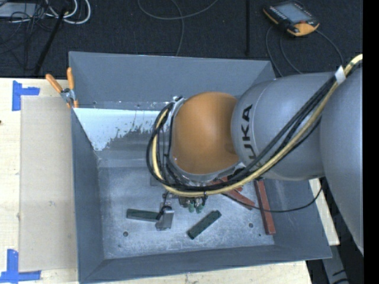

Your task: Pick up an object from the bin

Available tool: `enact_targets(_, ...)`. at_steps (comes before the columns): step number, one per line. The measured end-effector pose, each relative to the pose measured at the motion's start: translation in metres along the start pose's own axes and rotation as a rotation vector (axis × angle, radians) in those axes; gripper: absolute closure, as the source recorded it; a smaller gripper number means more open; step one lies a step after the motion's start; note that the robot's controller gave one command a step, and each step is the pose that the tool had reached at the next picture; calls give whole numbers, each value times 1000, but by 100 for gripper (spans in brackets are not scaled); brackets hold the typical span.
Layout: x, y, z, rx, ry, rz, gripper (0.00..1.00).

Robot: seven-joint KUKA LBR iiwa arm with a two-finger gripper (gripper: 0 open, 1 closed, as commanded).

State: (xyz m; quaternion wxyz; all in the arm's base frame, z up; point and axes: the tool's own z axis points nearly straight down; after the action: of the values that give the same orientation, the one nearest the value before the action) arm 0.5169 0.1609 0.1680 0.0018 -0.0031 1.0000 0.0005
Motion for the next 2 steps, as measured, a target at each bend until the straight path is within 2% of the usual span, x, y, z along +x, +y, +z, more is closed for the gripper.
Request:
enact_targets(1,20,2,61,0,3,57,0)
enact_targets(2,2,6,99,0,5,-246,100)
